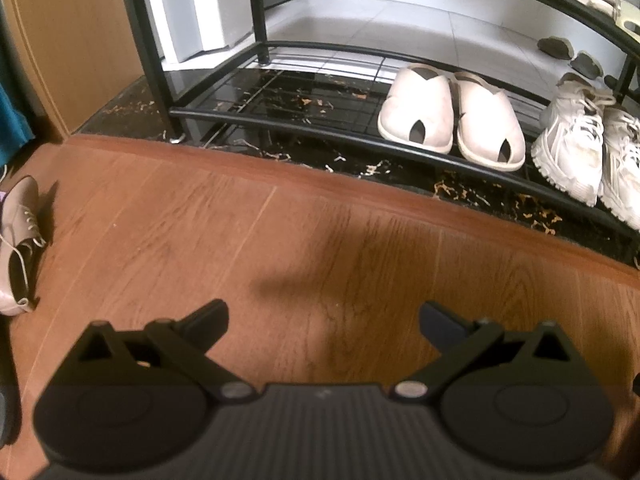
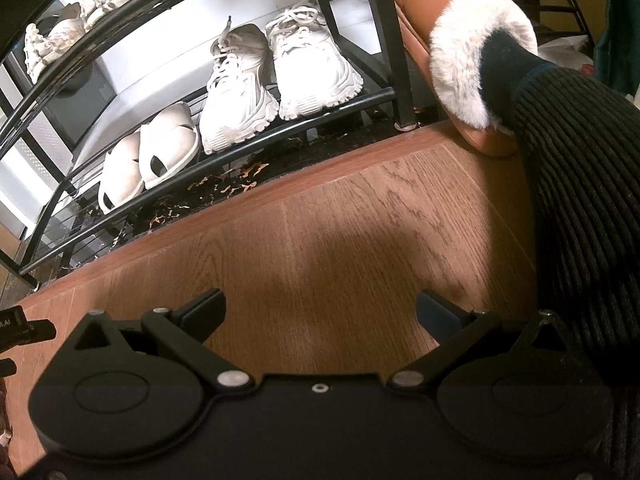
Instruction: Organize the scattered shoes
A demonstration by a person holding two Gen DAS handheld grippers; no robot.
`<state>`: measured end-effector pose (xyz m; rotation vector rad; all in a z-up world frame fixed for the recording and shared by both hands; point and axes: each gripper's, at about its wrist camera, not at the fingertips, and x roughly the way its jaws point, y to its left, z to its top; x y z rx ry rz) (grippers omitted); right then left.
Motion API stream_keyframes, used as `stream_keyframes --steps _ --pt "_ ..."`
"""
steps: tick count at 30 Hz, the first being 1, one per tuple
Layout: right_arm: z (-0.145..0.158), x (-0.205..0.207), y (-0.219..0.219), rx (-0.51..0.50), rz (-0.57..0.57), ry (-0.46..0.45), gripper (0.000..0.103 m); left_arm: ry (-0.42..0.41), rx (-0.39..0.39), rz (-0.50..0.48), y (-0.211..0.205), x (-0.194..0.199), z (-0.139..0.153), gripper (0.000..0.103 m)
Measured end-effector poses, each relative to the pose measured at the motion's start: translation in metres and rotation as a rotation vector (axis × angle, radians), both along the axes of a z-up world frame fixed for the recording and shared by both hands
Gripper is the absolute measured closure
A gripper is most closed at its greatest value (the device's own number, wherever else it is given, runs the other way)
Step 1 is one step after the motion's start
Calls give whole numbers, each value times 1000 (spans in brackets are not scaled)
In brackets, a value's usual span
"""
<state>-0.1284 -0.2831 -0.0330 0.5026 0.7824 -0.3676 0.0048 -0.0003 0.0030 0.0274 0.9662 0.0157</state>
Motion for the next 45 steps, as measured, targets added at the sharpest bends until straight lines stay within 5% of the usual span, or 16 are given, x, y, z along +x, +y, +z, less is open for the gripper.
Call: stream_keyframes --steps 45 --pt "4 -4 -5 9 -15 -19 0 29 1 31 7 -2 -9 1"
